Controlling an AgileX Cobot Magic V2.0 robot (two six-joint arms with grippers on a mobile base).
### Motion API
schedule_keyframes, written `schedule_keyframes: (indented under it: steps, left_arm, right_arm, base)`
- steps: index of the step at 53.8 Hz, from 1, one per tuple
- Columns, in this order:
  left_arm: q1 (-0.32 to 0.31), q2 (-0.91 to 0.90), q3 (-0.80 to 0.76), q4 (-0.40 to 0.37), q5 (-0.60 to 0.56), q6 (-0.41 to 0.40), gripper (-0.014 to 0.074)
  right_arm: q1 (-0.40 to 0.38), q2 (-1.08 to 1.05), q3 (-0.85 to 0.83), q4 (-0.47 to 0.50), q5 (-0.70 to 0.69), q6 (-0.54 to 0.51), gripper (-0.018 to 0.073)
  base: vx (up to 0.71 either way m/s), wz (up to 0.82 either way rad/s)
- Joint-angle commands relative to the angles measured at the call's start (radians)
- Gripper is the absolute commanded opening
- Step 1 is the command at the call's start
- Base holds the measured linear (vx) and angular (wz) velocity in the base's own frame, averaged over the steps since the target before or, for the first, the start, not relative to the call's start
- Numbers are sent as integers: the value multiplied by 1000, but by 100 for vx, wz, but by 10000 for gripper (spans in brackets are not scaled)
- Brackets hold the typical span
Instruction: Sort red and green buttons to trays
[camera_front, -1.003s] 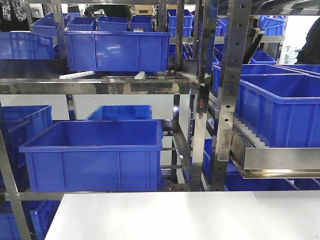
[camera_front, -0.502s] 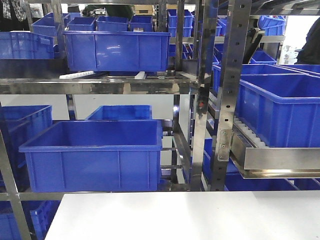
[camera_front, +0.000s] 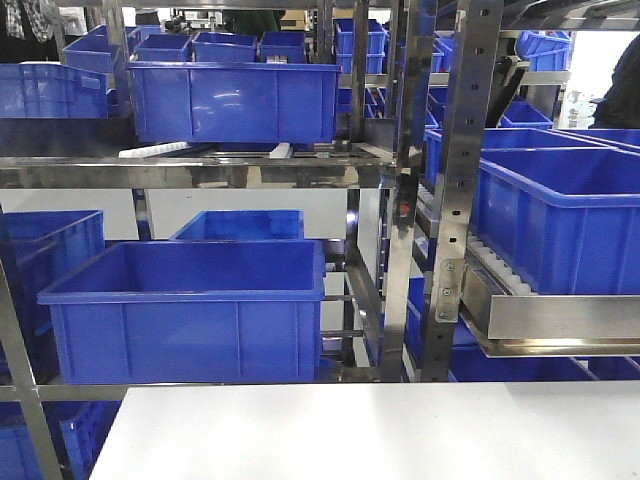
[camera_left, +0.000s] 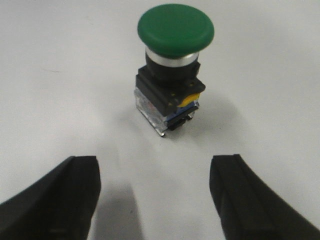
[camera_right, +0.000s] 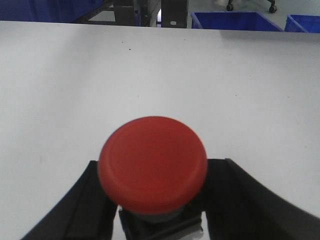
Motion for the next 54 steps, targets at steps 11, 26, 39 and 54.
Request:
schedule_keyframes:
  steps: [11, 26, 39, 54]
  left_arm:
    - [-3, 15, -96, 12, -252, 2, 586]
    - [-3, 18, -174, 43, -251, -2, 586]
    - [-3, 72, -249, 46, -244, -69, 573]
    - [-3, 90, -257, 51, -252, -82, 148]
  right_arm:
    - [-6, -35, -7, 11, -156, -10, -13]
    - [-6, -35, -7, 52, -150, -10, -13]
    - [-6, -35, -7, 52, -150, -10, -13]
    - [-6, -35, -7, 52, -150, -10, -13]
  base:
    - [0, 0]
    - [0, 0]
    - [0, 0]
    - [0, 0]
